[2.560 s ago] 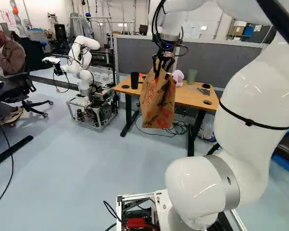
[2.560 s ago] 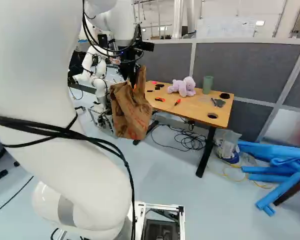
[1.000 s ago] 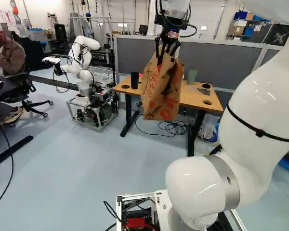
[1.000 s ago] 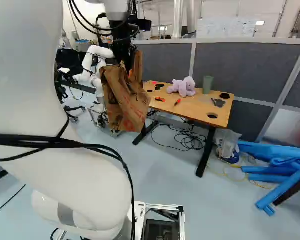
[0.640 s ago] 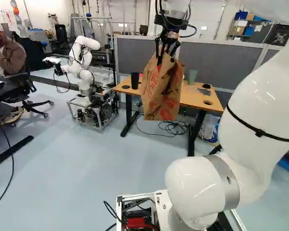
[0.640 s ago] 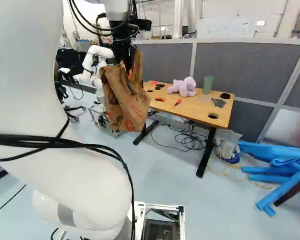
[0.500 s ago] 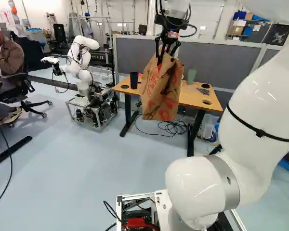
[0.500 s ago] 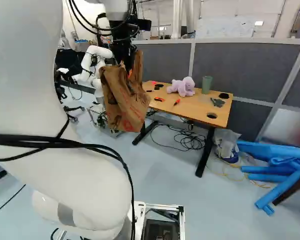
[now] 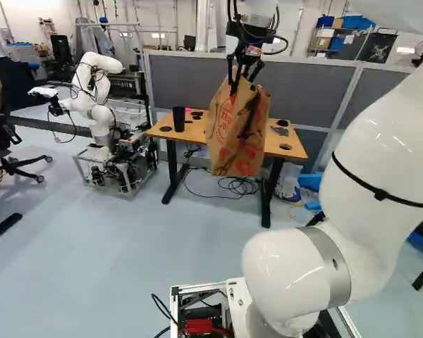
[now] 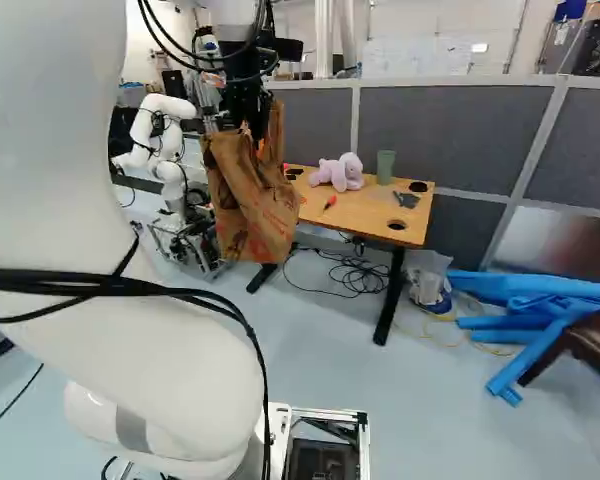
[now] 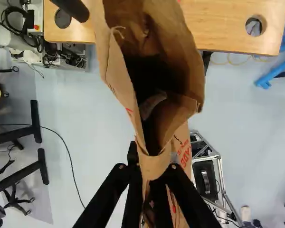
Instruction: Pick up the bag on the ground and place it on the table
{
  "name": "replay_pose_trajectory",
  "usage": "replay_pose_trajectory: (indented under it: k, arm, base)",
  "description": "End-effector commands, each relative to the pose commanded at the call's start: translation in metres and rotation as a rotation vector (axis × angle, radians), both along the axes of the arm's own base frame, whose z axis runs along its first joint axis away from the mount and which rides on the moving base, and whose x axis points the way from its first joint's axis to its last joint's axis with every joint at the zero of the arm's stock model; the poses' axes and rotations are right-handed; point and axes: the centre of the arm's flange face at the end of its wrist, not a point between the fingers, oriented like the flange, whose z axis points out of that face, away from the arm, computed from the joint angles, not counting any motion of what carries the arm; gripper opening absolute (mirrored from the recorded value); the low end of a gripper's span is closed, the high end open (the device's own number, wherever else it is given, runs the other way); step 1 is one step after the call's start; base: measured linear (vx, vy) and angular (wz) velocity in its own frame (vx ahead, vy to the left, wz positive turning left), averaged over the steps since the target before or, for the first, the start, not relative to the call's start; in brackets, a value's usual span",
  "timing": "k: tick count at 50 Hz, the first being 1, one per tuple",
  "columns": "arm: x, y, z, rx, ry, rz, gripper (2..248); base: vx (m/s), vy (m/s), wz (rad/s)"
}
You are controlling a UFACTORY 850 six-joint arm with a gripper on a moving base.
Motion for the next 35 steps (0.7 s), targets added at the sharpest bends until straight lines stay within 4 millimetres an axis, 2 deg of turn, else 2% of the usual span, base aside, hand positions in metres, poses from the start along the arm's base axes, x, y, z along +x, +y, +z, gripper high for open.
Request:
replay_pose_trajectory:
  k: [35]
  arm:
    - [0.0,0.0,0.0,0.0,0.0,0.0,25]
  base:
    - [0.008,-0.08,-0.258]
